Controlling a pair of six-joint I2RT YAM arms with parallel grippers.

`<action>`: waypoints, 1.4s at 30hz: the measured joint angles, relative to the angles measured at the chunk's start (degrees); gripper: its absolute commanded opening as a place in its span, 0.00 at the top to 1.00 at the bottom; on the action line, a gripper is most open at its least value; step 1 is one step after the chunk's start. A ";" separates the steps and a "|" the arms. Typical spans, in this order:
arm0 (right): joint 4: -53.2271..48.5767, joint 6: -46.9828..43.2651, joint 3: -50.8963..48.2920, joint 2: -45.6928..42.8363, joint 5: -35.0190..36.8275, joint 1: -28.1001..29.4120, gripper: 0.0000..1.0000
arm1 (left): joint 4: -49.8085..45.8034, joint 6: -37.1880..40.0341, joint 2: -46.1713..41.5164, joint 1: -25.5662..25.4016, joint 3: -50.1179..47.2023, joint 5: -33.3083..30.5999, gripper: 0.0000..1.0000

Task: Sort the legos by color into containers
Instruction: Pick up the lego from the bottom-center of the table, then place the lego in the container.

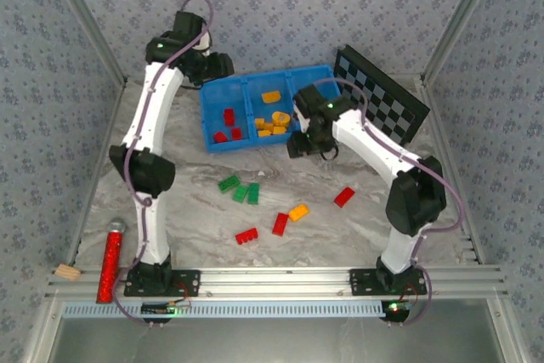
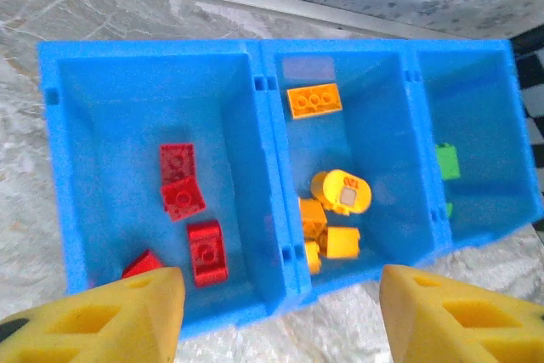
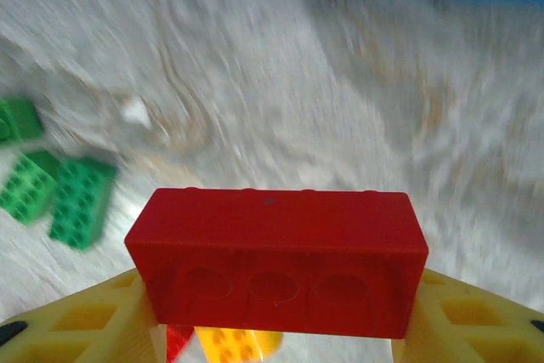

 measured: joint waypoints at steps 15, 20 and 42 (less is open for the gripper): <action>7.19 -19.04 43.34 29.66 0.24 2.27 0.46 | -1.64 10.45 -29.73 1.11 -39.26 -6.88 0.33; 12.20 -25.31 46.73 33.68 0.20 5.11 0.45 | -1.40 11.32 -34.71 1.88 -47.91 -7.32 0.32; 21.27 -40.19 45.75 43.63 9.55 12.41 0.35 | 0.61 10.64 -48.59 3.08 -60.28 -5.31 0.31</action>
